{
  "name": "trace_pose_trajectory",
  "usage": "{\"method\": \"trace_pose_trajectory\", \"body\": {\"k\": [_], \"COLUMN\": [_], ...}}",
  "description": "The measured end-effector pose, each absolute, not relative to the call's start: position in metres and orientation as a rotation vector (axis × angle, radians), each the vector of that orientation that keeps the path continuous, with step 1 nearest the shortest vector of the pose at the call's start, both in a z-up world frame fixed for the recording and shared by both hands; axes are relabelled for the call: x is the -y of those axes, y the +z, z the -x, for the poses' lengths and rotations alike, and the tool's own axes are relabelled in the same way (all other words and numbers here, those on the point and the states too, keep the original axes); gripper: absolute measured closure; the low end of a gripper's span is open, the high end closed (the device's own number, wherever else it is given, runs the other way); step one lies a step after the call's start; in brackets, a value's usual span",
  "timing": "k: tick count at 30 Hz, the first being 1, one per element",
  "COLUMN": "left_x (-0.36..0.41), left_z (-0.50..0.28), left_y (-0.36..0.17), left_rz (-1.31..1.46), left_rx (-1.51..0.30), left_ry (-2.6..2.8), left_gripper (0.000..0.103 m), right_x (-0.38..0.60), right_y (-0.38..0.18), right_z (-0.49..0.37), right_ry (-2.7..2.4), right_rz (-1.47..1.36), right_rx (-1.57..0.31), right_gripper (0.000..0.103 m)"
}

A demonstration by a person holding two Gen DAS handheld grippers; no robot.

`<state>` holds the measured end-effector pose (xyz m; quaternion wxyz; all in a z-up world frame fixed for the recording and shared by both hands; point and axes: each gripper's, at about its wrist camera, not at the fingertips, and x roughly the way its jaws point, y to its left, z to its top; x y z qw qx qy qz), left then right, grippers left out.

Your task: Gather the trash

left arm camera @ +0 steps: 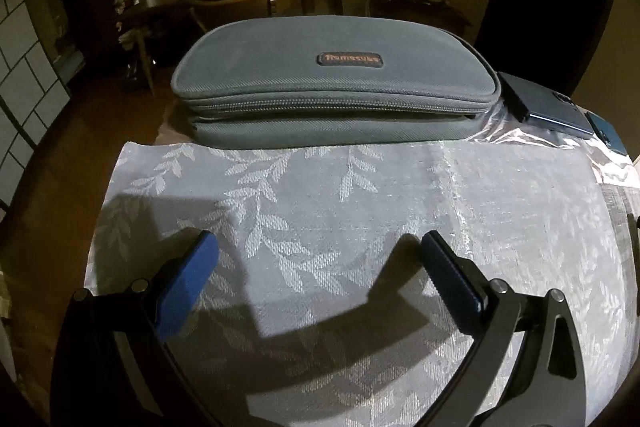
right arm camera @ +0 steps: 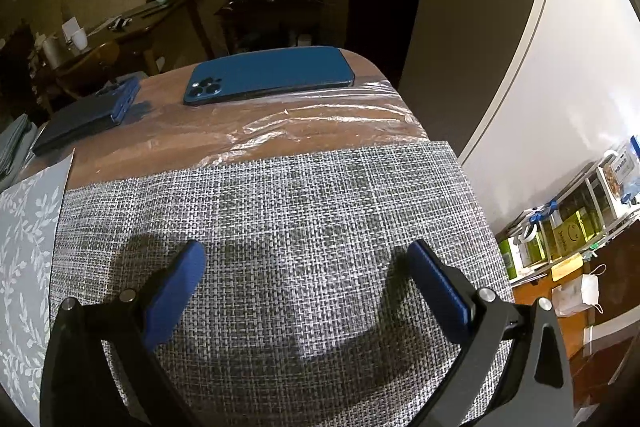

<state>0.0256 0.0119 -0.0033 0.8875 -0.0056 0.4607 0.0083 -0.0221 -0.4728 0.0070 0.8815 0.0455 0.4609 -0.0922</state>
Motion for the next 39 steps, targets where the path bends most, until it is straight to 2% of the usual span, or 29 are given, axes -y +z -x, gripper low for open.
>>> {"method": "trace_pose_trajectory", "body": {"k": [39], "left_x": [-0.0111], "left_z": [-0.027], "left_y": [-0.002], "left_rz": [0.013], "left_rx": [-0.961], "left_ry": [0.013], "left_gripper": [0.001], "right_x": [0.4711], "right_y": [0.0074], "right_z": [0.0231], "right_ry": [-0.192], "right_rz": [-0.095], "right_rx": [-0.961], "right_gripper": [0.004]}}
